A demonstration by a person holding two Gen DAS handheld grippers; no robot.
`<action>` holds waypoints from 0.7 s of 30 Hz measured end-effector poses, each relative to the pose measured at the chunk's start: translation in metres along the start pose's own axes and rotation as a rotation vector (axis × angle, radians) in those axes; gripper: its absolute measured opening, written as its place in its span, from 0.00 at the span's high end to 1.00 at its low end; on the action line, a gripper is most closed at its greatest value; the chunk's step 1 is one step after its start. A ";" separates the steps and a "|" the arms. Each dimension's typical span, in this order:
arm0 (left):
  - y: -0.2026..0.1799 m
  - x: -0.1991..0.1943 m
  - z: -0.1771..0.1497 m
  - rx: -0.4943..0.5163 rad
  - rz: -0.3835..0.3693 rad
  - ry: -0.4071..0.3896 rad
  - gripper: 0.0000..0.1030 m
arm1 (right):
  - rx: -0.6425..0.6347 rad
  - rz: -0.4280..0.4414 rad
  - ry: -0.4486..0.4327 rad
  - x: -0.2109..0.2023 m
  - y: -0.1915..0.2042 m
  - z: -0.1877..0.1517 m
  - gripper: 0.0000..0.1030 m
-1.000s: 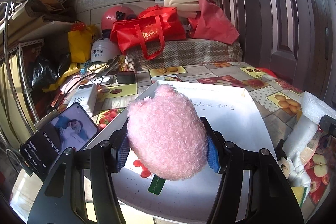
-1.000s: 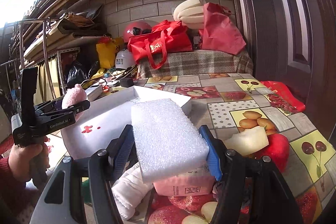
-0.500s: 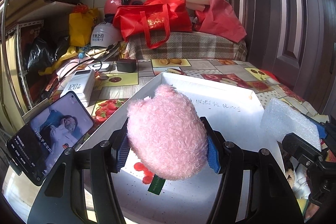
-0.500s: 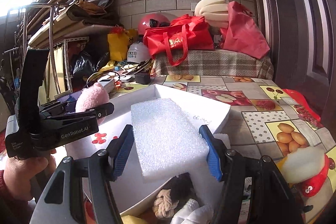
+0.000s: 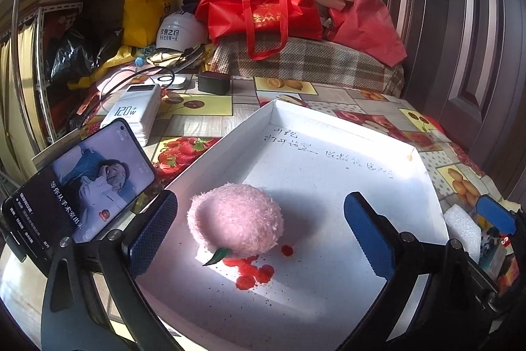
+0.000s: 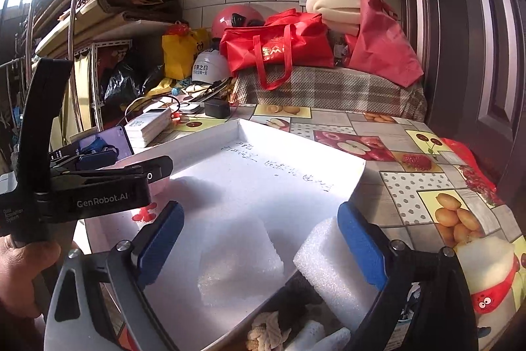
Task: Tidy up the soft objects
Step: 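Withdraw both tools from the tray back toward the remaining soft items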
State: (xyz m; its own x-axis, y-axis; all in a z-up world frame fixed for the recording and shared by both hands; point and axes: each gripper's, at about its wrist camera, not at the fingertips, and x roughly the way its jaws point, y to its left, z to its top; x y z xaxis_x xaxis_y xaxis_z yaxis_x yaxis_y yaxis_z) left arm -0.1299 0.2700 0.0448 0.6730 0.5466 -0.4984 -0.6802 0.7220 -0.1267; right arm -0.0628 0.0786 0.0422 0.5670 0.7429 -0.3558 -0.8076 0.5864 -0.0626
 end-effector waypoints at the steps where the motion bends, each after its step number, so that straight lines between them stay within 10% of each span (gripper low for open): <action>1: -0.001 -0.001 0.000 0.008 0.003 -0.003 0.00 | 0.002 0.000 -0.009 -0.001 -0.001 0.000 0.00; 21: -0.012 -0.027 -0.004 0.080 0.053 -0.157 0.00 | 0.027 0.002 -0.078 -0.023 -0.008 -0.006 0.00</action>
State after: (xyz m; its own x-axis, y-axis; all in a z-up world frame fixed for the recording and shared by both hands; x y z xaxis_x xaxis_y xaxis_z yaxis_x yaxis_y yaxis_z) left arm -0.1411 0.2442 0.0564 0.6785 0.6395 -0.3615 -0.6946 0.7187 -0.0321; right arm -0.0700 0.0547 0.0457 0.5771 0.7665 -0.2819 -0.8047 0.5925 -0.0365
